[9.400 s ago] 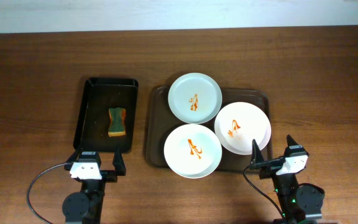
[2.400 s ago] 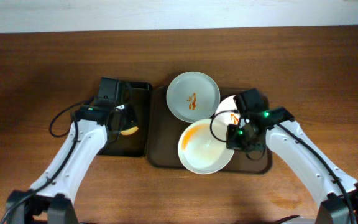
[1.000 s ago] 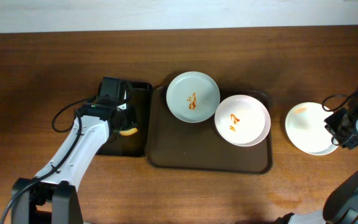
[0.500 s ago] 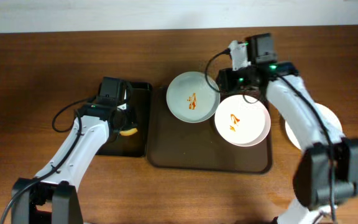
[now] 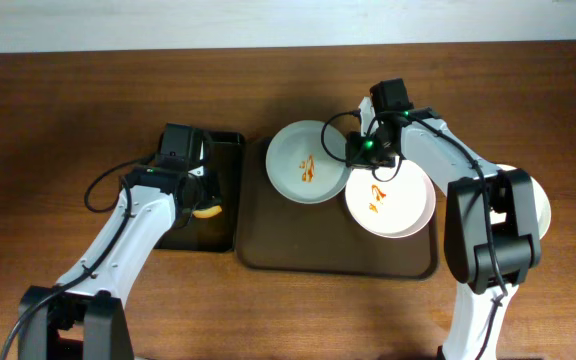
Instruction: Clean dirty plates on tray and stack at the side
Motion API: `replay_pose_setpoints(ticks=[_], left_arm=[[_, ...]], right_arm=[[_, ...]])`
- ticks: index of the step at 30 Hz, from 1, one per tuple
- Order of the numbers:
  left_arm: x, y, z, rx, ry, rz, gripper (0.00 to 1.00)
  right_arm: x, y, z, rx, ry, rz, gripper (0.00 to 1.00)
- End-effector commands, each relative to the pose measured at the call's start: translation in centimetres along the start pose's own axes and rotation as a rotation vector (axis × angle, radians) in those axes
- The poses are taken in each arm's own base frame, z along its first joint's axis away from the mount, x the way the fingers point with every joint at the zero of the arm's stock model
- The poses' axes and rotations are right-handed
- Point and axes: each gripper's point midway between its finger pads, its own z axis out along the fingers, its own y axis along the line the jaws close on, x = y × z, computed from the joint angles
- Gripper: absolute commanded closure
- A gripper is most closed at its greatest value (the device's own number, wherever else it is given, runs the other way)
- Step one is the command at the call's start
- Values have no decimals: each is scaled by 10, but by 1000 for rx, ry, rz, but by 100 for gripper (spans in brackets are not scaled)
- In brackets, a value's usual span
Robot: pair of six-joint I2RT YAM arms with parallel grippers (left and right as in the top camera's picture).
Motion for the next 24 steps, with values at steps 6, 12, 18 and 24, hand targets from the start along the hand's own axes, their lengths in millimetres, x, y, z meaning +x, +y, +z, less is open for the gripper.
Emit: replay_pose_setpoints(ticks=[6,12,18,24], left_arm=[[-5,-7,1,42,-15,8,100],[3,-47,-6,280,31,64,100],[51,-112,-13,406,170,87,100],[98,-182,3,735,297,91,100]], right_arm=[[72,35,-51,-17,240,35,96],[129,41,-27,136,367,-23,96],[124,37,-8,131,308,-21,96],[124,37,-8,131,309,-21,96]])
